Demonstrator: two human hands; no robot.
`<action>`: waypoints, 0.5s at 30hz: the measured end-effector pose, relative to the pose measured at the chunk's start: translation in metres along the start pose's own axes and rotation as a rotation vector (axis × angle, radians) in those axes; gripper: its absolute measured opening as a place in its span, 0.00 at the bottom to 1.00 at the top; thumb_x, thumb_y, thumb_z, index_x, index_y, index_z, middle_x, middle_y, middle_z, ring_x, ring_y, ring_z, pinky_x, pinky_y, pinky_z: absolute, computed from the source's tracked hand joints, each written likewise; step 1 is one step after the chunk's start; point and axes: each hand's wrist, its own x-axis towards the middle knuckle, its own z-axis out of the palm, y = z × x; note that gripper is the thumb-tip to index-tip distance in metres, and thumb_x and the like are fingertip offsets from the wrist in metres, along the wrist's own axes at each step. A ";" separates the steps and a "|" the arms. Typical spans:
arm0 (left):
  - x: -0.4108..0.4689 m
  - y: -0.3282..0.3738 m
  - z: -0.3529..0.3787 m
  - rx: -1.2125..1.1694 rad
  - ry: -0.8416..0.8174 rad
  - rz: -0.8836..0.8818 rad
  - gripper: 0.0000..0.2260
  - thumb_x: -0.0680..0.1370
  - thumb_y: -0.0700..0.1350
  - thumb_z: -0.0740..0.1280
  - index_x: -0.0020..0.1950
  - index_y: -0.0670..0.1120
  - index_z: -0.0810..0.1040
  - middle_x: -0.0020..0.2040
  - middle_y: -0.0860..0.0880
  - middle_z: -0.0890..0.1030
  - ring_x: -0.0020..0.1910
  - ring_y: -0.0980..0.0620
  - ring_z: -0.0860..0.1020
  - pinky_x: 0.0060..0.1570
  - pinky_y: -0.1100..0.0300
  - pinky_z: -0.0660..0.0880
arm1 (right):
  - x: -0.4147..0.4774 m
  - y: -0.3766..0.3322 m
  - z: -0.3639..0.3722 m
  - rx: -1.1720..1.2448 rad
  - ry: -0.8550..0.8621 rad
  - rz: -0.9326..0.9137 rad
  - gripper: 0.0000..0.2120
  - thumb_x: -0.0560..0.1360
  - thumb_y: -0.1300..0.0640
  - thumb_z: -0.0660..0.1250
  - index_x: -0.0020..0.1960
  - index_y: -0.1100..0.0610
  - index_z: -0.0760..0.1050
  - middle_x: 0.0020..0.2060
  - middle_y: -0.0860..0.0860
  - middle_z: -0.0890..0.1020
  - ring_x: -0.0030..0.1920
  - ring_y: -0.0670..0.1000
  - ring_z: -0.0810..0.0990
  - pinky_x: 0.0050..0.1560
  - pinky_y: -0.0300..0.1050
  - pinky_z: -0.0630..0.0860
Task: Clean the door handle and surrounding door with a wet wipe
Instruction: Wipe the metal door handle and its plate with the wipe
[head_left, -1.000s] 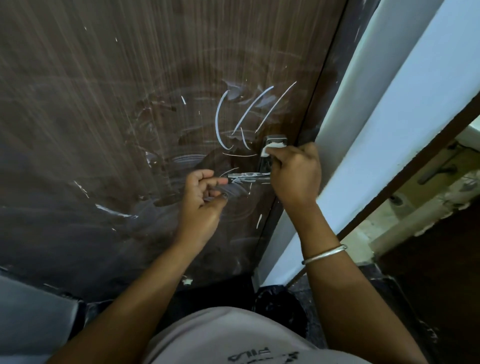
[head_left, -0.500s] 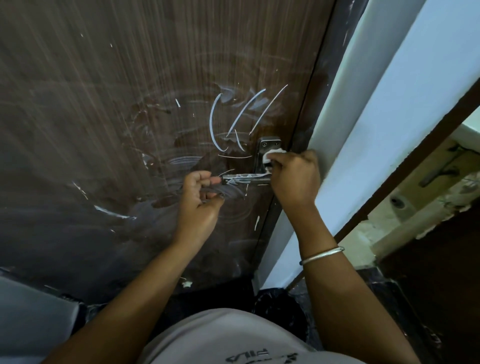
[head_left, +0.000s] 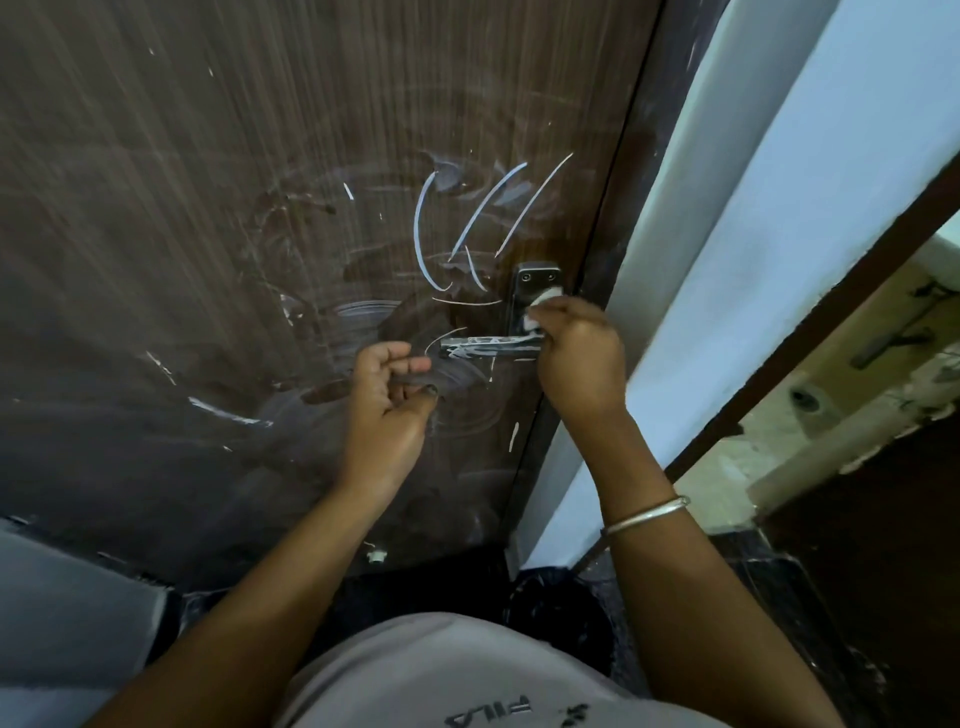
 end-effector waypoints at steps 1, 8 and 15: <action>-0.001 0.000 0.000 0.002 0.000 0.000 0.18 0.72 0.27 0.61 0.56 0.44 0.67 0.48 0.50 0.76 0.43 0.59 0.75 0.39 0.72 0.72 | 0.003 -0.002 0.000 -0.053 -0.065 -0.035 0.15 0.70 0.71 0.66 0.55 0.63 0.80 0.52 0.61 0.82 0.51 0.63 0.80 0.53 0.52 0.78; -0.001 -0.003 -0.003 -0.031 0.031 -0.020 0.18 0.72 0.26 0.61 0.55 0.45 0.67 0.48 0.50 0.76 0.42 0.60 0.76 0.38 0.72 0.73 | 0.001 0.002 -0.017 -0.037 -0.166 -0.035 0.11 0.75 0.65 0.65 0.55 0.60 0.80 0.51 0.59 0.83 0.50 0.59 0.80 0.55 0.48 0.76; -0.005 -0.007 -0.002 -0.029 0.025 -0.034 0.19 0.72 0.25 0.60 0.54 0.45 0.67 0.47 0.48 0.76 0.42 0.58 0.74 0.38 0.73 0.72 | -0.001 -0.002 -0.013 0.030 -0.106 -0.061 0.10 0.72 0.68 0.67 0.52 0.62 0.82 0.48 0.60 0.83 0.48 0.61 0.81 0.54 0.49 0.77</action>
